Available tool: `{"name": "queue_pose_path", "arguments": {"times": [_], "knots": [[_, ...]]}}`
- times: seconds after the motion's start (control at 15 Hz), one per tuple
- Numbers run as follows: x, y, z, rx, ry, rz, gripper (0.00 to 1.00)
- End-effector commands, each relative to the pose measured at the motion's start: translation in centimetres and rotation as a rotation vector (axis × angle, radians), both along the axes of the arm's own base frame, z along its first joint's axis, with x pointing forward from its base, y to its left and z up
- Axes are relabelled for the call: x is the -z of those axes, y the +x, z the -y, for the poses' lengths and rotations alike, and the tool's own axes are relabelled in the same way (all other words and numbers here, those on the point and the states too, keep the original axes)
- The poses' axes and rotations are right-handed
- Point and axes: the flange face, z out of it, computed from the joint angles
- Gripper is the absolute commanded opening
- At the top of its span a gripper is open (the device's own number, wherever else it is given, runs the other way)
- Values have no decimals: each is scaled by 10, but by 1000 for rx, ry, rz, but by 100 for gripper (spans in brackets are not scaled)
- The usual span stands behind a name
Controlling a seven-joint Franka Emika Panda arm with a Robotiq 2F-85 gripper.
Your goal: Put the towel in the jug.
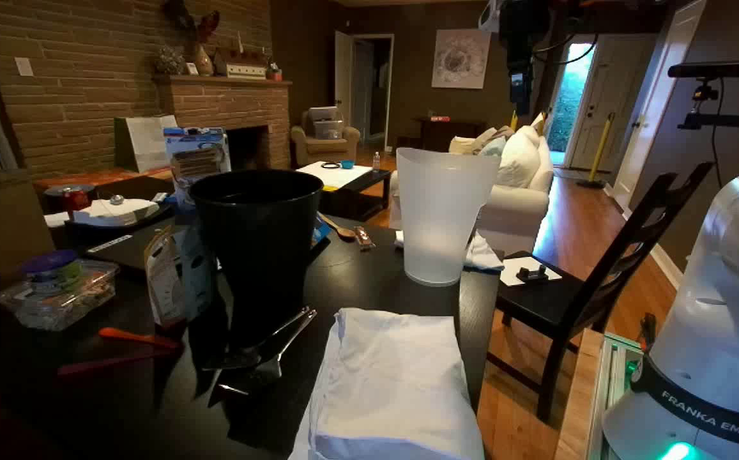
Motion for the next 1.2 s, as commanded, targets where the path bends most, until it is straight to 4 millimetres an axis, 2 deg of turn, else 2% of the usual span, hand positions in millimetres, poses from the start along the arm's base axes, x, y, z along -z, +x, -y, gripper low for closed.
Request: {"name": "queue_pose_path", "arguments": {"times": [0.0,0.6,0.73,0.87,1.13], "knots": [[-1,0,0,0,1,-1,100],[-1,0,0,0,1,-1,100],[19,4,-4,-17,28,-48,100],[36,4,-18,-96,60,-43,100],[63,6,-61,-293,50,33,100]]}}
